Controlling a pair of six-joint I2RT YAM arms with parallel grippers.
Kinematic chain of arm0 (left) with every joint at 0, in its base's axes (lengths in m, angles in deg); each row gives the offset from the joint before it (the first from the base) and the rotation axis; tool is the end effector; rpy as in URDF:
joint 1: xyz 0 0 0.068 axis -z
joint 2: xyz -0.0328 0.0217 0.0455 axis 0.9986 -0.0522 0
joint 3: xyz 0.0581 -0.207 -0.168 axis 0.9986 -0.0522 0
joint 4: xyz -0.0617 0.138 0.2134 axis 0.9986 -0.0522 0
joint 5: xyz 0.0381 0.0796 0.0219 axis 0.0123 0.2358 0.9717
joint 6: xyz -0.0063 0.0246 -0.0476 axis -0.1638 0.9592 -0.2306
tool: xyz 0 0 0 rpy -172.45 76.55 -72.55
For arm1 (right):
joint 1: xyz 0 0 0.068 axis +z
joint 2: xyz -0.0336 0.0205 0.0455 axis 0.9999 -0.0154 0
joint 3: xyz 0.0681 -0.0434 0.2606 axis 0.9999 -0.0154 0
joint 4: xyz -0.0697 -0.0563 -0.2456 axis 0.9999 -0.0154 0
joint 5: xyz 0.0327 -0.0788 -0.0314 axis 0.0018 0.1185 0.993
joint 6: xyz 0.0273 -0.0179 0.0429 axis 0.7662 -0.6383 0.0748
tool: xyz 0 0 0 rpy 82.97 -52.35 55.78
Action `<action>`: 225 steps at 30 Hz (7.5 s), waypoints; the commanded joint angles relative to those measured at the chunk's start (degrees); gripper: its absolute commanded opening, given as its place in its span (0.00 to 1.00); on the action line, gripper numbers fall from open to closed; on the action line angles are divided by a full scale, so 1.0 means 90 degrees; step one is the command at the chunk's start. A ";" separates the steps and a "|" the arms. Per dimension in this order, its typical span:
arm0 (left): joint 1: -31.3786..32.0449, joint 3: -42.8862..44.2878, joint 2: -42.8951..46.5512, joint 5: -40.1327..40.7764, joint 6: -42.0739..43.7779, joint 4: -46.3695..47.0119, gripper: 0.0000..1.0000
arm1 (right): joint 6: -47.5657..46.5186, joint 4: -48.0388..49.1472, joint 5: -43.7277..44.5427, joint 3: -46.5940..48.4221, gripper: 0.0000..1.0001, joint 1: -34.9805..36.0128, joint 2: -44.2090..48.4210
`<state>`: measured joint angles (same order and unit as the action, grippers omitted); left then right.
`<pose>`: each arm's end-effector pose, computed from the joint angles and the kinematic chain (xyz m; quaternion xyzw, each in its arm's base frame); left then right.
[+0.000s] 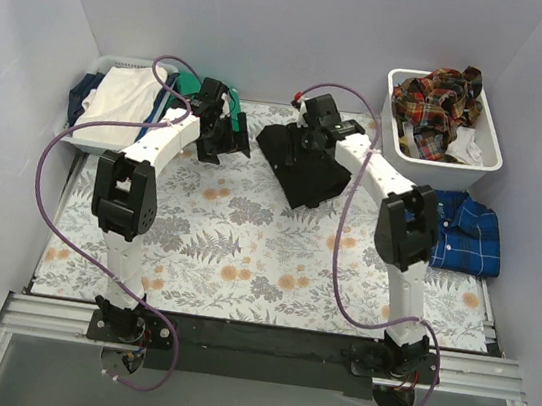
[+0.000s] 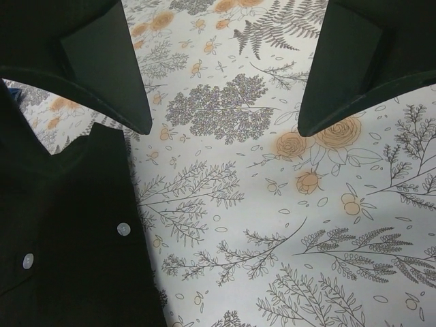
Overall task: Fold and stack the long sleeve shirts
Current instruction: Fold the shirt
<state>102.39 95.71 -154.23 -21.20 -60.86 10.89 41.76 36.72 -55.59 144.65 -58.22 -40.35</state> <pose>0.4180 -0.1207 0.2542 -0.3927 0.8826 -0.2175 0.1394 0.4145 0.2516 0.2661 -0.1861 0.9069 0.1658 0.3396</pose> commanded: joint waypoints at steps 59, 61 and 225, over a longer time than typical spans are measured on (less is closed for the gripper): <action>0.2139 -0.2862 0.0745 -0.0387 0.1022 0.1612 0.88 | 0.1327 0.1070 -0.0453 -0.6347 0.52 -0.0366 0.3656; 0.2139 -0.2891 0.0579 0.0103 0.0993 0.1428 0.88 | 0.1199 0.1090 -0.0550 -0.6083 0.52 -0.0454 0.3391; -0.1943 -0.1142 0.2717 0.0137 -0.0521 -0.0468 0.88 | -0.0277 -0.1645 0.2587 -0.1140 0.93 0.3096 0.2236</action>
<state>84.40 89.16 -133.35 -10.47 -67.54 4.91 32.87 20.28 -17.30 139.06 -18.01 -23.84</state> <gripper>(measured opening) 0.906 0.969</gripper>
